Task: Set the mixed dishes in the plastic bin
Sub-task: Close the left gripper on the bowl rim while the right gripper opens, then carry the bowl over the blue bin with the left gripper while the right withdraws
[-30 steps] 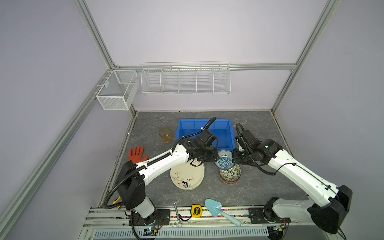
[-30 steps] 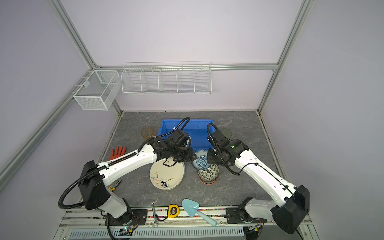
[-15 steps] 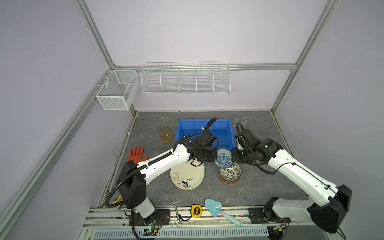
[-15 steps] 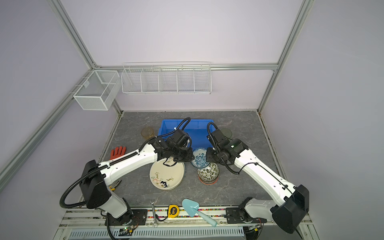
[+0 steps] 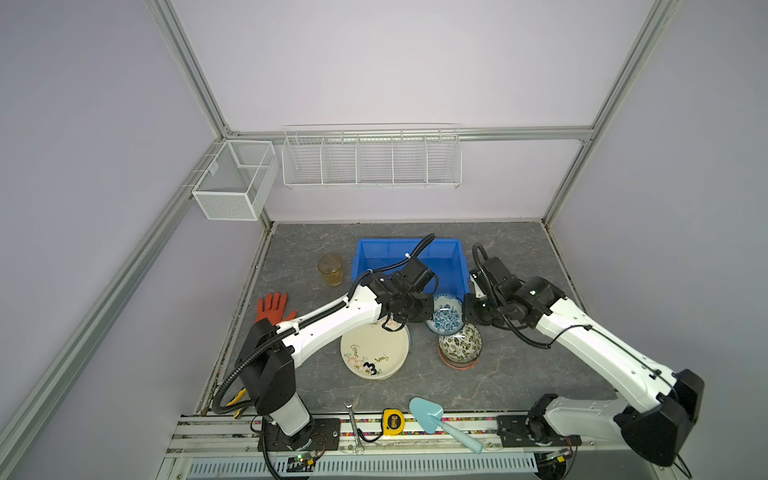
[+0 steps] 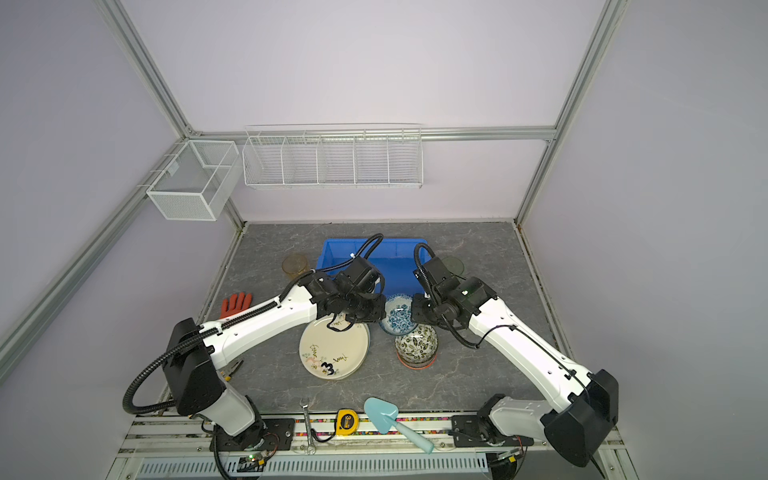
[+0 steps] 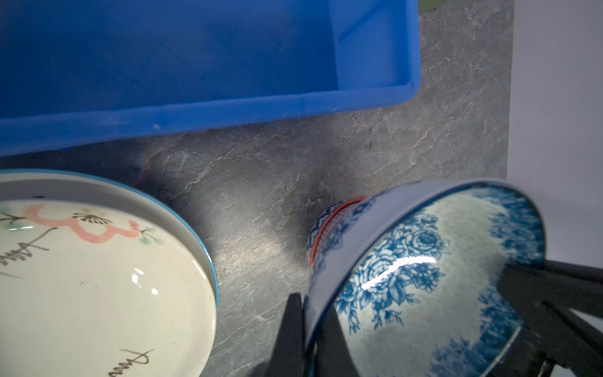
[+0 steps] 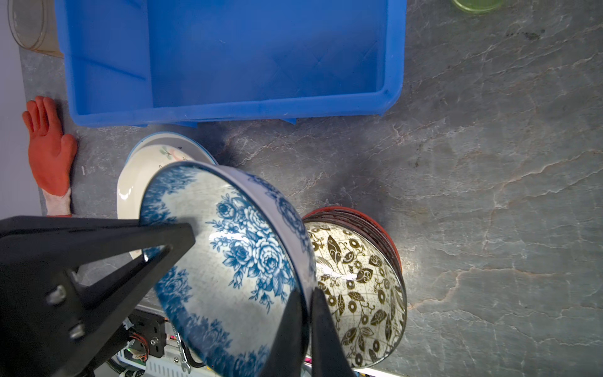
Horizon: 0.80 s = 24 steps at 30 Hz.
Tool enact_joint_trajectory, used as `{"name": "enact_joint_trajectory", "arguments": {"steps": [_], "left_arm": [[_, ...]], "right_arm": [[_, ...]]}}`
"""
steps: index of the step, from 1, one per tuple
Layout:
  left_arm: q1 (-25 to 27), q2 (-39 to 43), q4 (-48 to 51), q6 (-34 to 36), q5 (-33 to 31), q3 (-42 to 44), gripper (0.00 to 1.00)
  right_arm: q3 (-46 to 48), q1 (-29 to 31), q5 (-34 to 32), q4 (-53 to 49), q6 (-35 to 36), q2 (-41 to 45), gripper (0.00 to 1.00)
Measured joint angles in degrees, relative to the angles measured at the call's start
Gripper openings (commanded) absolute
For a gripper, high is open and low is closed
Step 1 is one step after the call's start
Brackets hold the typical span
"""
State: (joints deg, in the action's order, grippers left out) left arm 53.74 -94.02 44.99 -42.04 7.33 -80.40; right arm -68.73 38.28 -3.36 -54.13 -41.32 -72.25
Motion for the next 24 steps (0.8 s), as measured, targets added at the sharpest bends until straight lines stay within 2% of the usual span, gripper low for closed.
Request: {"name": "enact_joint_trajectory", "arguments": {"steps": [4, 12, 13, 16, 19, 24], "left_arm": [[-0.07, -0.94, 1.57, 1.01, -0.22, -2.23, 0.00], [-0.46, -3.72, 3.80, 2.51, -0.11, -6.80, 0.00], [-0.52, -3.93, 4.09, 2.71, 0.02, -7.19, 0.00], [-0.92, -4.66, 4.96, 3.23, 0.09, -8.72, 0.00], [-1.73, -5.57, 5.95, 3.87, 0.20, -10.86, 0.00], [-3.93, -7.06, 7.26, 5.31, 0.15, -14.14, 0.00]], "right_arm": [[-1.38, 0.00, -0.22, 0.33, 0.44, 0.13, 0.28], [-1.55, -0.59, -0.57, 1.05, 0.87, 3.98, 0.76], [-1.55, -0.68, -0.81, 1.01, 0.87, 4.61, 0.85], [-1.55, -0.98, -1.68, 0.72, 0.61, 6.56, 1.00], [-1.51, -1.18, -2.67, -0.44, 0.50, 8.90, 0.88], [-1.31, -1.81, -4.55, -3.08, -0.59, 12.50, 0.88]]}}
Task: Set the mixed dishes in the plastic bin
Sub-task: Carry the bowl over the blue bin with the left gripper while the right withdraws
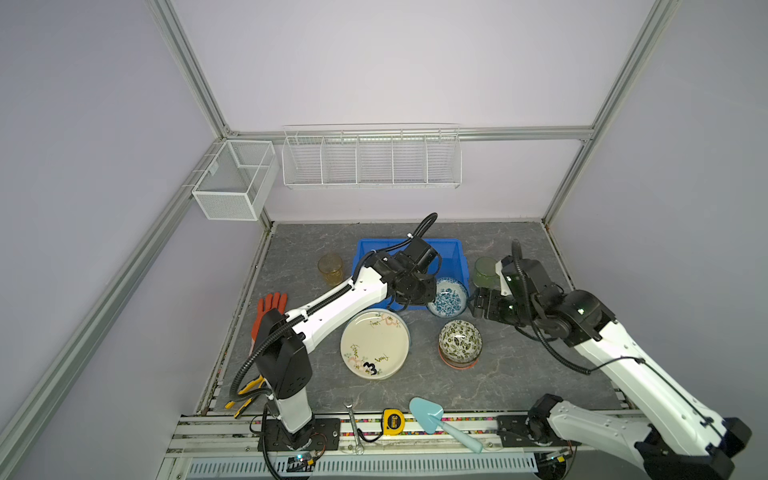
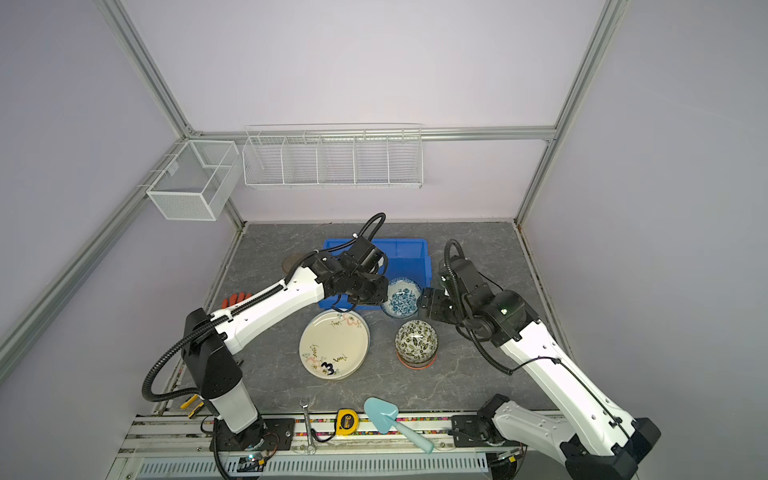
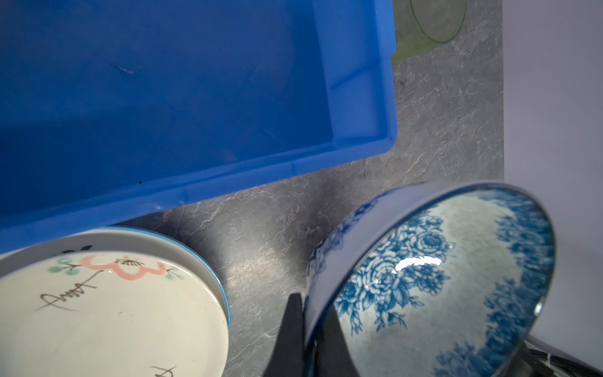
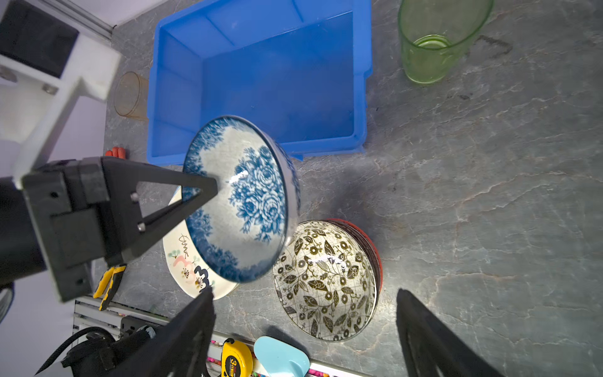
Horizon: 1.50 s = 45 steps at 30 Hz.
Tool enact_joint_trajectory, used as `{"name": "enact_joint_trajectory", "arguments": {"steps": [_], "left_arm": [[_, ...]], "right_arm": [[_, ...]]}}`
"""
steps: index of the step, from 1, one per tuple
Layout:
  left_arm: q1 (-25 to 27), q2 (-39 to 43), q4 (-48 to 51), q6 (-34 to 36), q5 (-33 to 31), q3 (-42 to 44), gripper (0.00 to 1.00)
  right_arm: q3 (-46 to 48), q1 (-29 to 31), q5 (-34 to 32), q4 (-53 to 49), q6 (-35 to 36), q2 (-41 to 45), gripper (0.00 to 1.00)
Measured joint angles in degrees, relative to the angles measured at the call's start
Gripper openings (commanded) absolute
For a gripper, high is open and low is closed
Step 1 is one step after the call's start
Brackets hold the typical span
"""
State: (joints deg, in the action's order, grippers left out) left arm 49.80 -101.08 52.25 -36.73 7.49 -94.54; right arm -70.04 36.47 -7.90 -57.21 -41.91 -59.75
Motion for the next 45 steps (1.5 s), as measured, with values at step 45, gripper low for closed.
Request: {"name": "enact_joint_trajectory", "arguments": {"steps": [45], "left_arm": [[-7.52, -30.23, 12.68, 10.12, -6.51, -38.12, 0.00]], "right_arm": [[4.07, -7.13, 3.56, -6.29, 4.39, 3.32, 0.88]]}}
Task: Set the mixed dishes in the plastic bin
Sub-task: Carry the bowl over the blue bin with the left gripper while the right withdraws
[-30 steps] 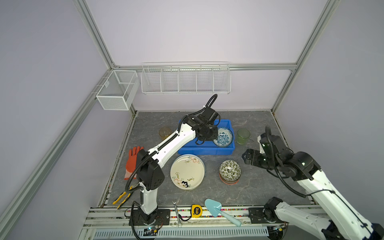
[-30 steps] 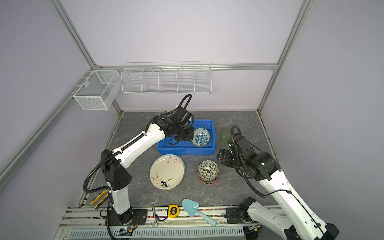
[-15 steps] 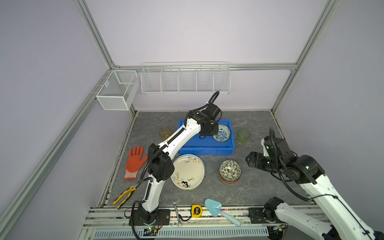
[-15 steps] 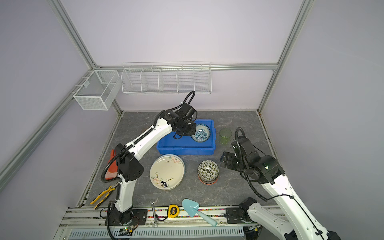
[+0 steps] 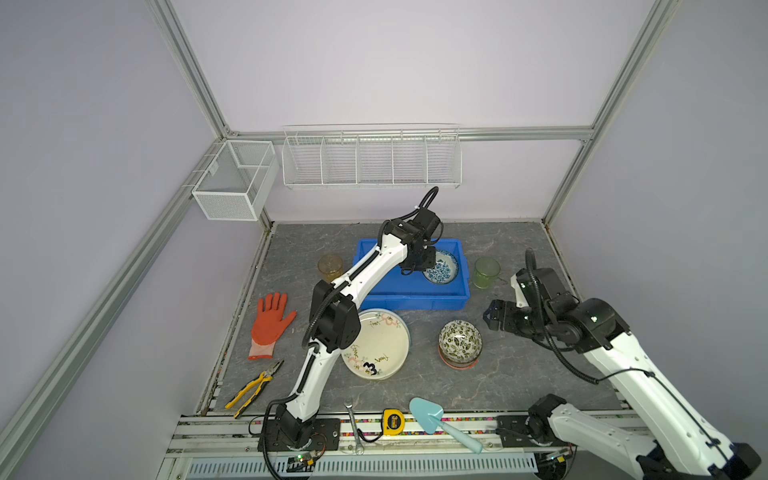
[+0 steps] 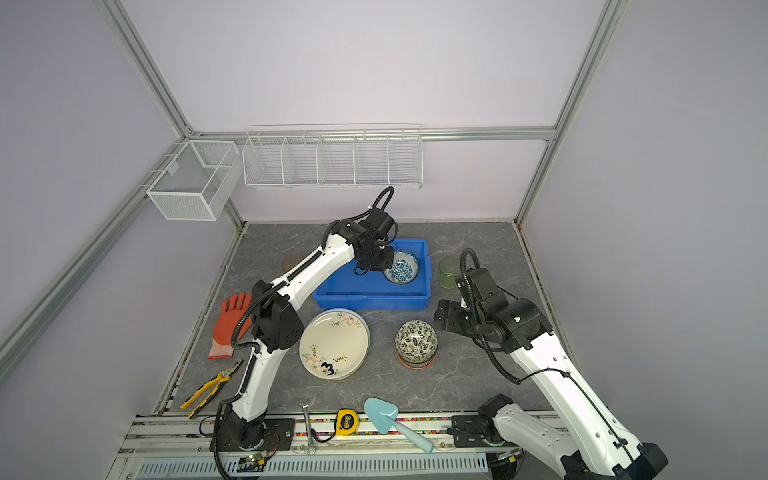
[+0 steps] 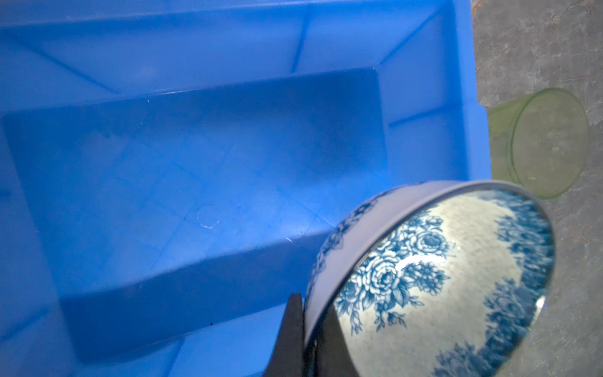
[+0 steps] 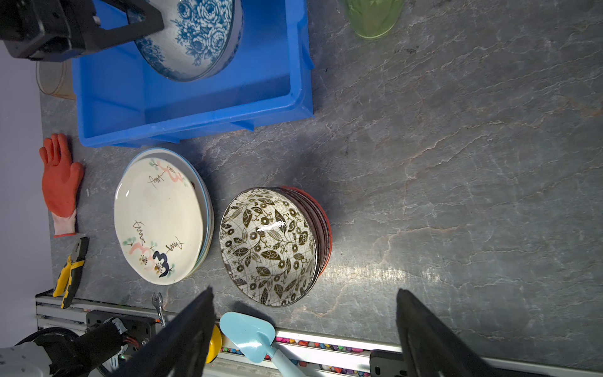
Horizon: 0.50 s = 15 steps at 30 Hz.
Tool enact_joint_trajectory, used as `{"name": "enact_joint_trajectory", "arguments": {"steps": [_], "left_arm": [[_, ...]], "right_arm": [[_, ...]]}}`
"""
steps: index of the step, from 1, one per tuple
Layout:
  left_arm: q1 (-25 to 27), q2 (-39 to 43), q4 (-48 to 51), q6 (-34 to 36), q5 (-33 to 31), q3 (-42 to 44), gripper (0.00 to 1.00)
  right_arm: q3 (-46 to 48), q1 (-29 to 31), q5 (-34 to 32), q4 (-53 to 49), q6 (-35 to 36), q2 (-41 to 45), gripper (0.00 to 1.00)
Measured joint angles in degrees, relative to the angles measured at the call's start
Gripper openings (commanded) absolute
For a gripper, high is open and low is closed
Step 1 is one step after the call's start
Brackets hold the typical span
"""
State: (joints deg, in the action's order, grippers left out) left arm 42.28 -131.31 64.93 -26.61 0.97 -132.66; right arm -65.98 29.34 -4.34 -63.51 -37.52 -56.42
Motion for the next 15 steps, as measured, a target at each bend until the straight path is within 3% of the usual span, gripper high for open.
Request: {"name": "enact_joint_trajectory", "arguments": {"steps": [15], "left_arm": [[-1.03, -6.03, -2.10, -0.04, 4.24, -0.63, 0.00]], "right_arm": [[0.39, -0.72, 2.38, 2.45, 0.74, -3.19, 0.88]]}}
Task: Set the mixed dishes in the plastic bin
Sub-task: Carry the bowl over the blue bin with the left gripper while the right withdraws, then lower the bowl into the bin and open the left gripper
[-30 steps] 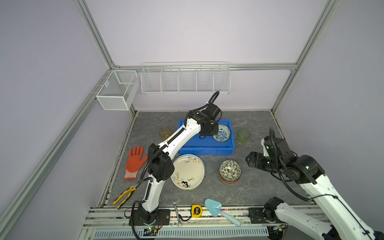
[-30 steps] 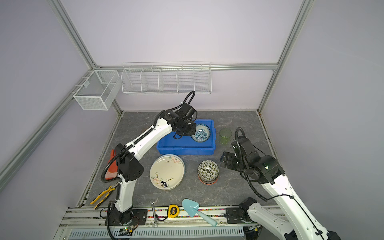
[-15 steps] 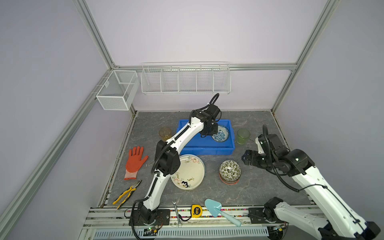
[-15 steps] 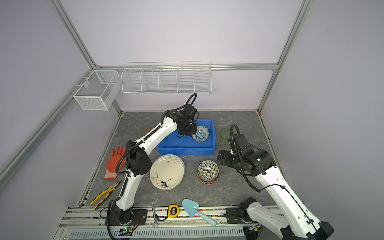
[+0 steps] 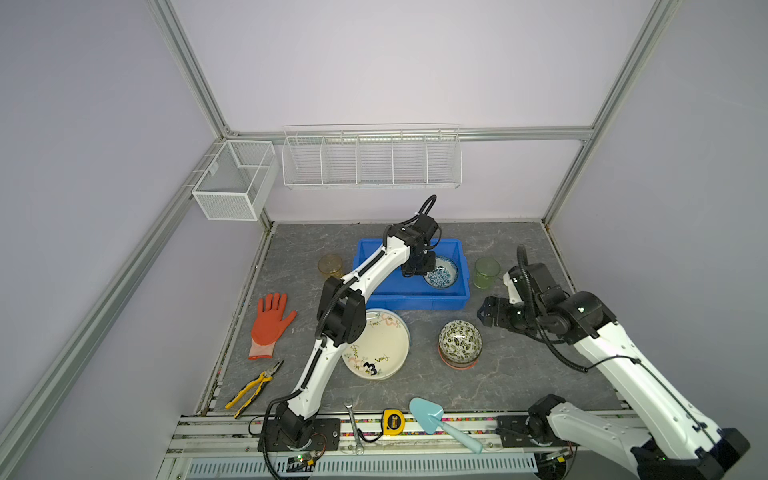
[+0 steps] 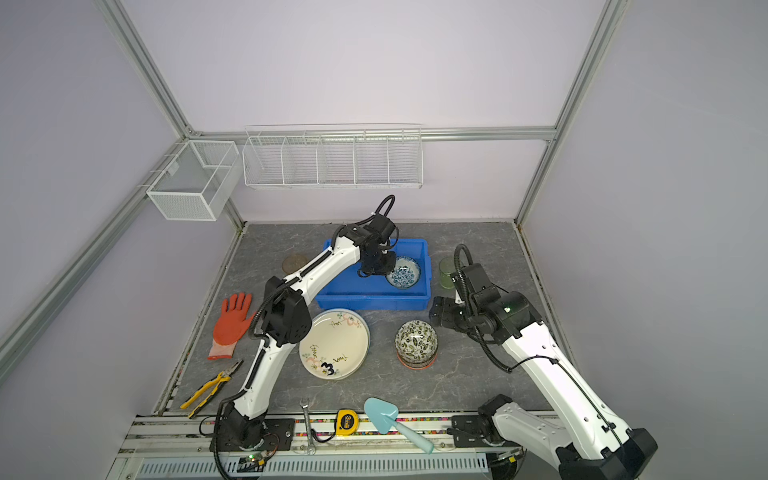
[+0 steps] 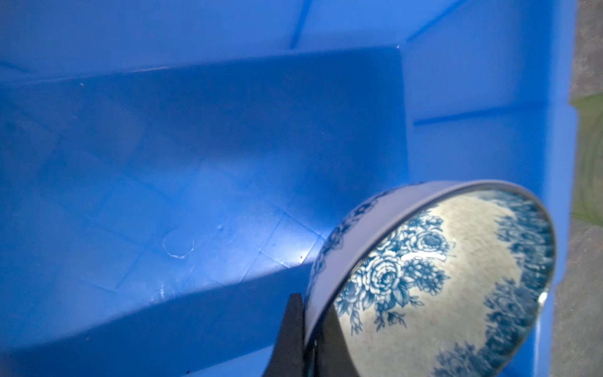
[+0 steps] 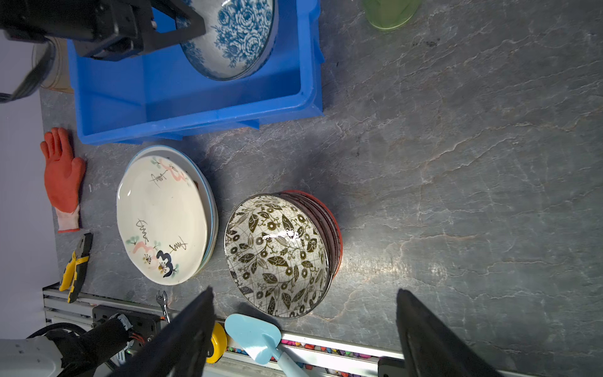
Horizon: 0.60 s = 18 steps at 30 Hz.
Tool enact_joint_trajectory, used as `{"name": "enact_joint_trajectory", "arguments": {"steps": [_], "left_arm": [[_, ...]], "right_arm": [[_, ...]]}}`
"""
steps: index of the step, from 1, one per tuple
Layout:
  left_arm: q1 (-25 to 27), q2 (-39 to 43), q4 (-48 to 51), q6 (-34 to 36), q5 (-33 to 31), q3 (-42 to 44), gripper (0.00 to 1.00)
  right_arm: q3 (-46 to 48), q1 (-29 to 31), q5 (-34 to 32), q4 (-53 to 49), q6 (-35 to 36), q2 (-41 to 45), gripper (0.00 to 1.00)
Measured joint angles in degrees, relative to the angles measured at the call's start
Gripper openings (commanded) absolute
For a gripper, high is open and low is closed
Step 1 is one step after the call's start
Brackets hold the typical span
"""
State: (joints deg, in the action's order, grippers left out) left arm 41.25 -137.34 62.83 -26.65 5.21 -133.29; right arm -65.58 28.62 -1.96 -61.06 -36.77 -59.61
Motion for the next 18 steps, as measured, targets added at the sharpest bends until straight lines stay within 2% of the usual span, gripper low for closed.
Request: {"name": "enact_joint_trajectory", "arguments": {"steps": [18], "left_arm": [[0.00, -0.46, -2.73, -0.09, 2.05, 3.04, 0.00]], "right_arm": [[1.49, -0.09, 1.62, 1.42, 0.02, -1.92, 0.88]]}}
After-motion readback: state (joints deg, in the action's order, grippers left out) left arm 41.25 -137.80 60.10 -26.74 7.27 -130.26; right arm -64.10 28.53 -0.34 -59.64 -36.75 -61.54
